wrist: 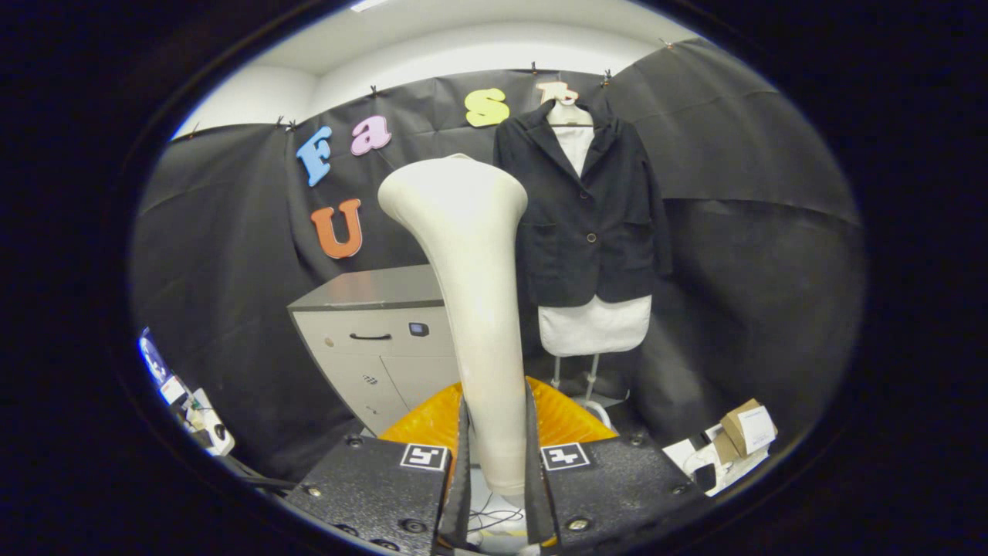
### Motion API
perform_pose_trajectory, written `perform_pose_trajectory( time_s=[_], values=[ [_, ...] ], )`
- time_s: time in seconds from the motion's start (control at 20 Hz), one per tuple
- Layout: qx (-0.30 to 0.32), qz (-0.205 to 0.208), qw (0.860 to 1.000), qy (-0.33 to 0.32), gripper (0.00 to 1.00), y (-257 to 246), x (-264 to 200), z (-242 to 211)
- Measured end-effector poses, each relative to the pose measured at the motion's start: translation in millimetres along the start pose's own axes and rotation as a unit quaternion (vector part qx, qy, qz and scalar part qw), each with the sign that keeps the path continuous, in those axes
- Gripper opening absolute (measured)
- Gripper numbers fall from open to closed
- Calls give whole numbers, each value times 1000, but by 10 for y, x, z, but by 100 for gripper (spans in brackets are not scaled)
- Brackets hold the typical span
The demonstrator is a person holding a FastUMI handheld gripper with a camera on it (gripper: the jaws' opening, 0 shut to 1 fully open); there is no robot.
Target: Iron the clothes twice with a garment steamer, once on the left side and once on the right side.
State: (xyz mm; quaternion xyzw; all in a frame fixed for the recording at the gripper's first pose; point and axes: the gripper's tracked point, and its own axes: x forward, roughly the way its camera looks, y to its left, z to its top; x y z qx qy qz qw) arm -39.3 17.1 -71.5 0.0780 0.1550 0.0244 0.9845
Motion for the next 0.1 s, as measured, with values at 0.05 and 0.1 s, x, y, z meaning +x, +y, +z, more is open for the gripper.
perform_pose_trajectory(
  time_s=[0.05, 0.1],
  values=[
    [-1, 0, 1000, -1, 31, -7, -4, 9],
    [-3, -1, 1000, -4, 31, -13, -18, 21]
  ],
)
